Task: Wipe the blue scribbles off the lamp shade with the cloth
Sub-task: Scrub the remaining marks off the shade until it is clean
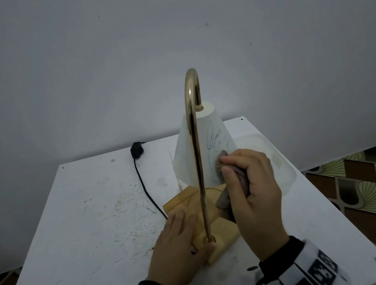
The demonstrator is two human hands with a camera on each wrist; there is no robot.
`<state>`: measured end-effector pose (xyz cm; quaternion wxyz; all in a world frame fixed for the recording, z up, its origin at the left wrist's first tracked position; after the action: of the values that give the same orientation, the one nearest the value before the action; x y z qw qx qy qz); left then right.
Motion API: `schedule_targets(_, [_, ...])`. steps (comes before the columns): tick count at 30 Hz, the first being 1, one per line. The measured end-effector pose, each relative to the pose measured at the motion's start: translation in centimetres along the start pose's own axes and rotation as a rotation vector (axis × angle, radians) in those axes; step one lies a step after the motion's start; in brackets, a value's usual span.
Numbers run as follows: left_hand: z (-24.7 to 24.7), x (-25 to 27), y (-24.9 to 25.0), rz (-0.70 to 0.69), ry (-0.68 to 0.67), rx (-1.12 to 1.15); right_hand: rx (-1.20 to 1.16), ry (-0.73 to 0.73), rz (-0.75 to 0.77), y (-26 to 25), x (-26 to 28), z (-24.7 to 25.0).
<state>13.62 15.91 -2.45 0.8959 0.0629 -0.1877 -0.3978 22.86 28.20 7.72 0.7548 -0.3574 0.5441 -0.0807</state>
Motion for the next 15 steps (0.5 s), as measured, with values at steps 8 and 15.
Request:
schedule_targets(8, [0.4, 0.3, 0.4, 0.004, -0.008, -0.012, -0.08, 0.12, -0.139, -0.1, -3.3, 0.2])
schedule_targets(15, [0.1, 0.0, 0.3, 0.013, -0.018, -0.019, -0.036, 0.037, -0.001, -1.3, -1.4, -0.4])
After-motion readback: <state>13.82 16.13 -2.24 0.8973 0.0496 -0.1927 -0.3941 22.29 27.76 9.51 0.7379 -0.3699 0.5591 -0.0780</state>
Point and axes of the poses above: each hand's wrist, its own x-axis away from the middle knuckle, its own z-axis out of the back of the hand, y = z × x, the point moved 2 cm from there along -x, towards the middle knuckle, and after that the axes turned 1 degree about -y, right-handed, at the moved point
